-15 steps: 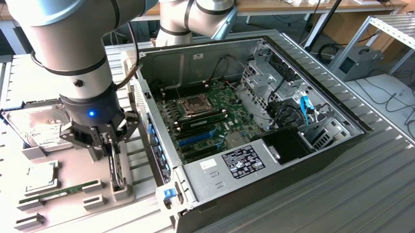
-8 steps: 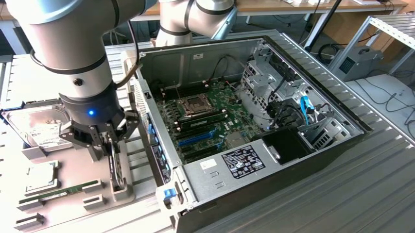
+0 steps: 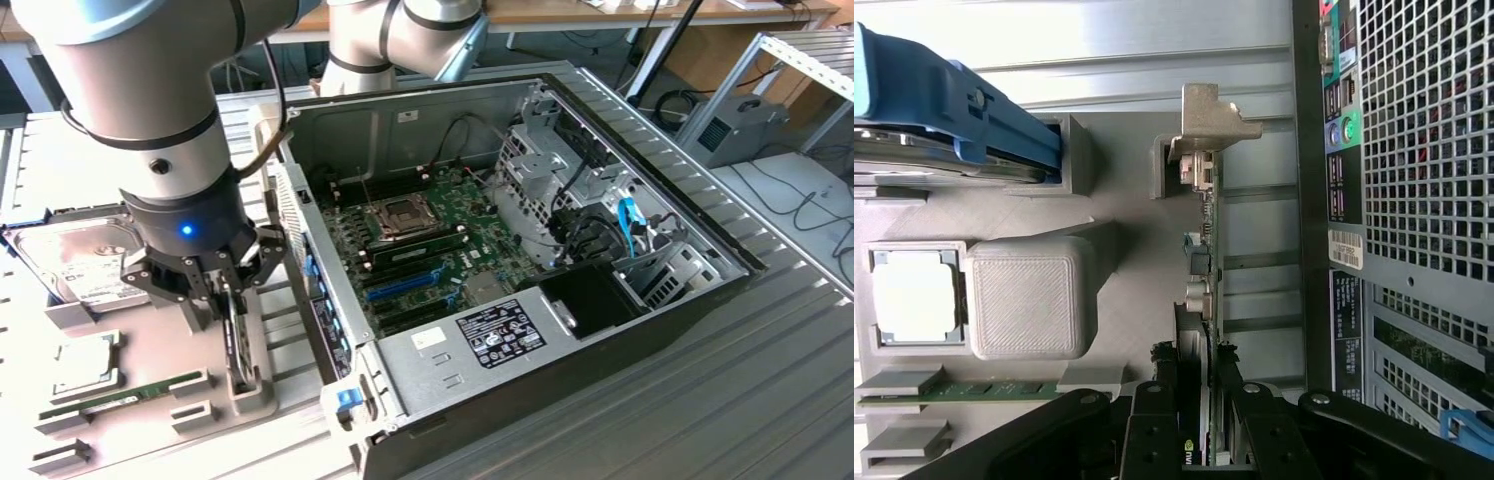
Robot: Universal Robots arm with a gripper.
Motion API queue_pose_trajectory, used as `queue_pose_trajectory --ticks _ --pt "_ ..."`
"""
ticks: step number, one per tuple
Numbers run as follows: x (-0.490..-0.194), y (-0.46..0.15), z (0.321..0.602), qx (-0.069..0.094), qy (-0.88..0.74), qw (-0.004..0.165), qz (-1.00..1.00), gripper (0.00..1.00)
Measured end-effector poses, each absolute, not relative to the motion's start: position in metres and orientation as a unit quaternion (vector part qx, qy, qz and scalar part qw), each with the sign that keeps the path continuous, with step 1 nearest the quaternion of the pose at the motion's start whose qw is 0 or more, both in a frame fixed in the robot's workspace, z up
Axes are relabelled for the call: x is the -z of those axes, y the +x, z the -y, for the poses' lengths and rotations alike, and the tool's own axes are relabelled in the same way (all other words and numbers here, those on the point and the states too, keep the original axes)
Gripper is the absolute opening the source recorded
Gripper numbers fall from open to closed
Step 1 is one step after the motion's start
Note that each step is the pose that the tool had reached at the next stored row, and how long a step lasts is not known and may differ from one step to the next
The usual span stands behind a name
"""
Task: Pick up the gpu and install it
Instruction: 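Pick up the gpu and move the gpu toward the slot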
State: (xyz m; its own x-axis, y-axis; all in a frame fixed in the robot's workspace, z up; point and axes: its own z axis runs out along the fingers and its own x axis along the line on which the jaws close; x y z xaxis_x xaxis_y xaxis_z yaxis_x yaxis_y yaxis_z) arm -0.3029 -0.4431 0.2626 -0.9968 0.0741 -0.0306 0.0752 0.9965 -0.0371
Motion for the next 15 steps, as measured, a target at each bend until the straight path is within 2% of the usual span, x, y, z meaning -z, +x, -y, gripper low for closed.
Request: queue_pose_trajectory --ticks 15 --pt "-0.2660 -0.3029 0.4431 0.019 0.037 0.015 -0.999 0.26"
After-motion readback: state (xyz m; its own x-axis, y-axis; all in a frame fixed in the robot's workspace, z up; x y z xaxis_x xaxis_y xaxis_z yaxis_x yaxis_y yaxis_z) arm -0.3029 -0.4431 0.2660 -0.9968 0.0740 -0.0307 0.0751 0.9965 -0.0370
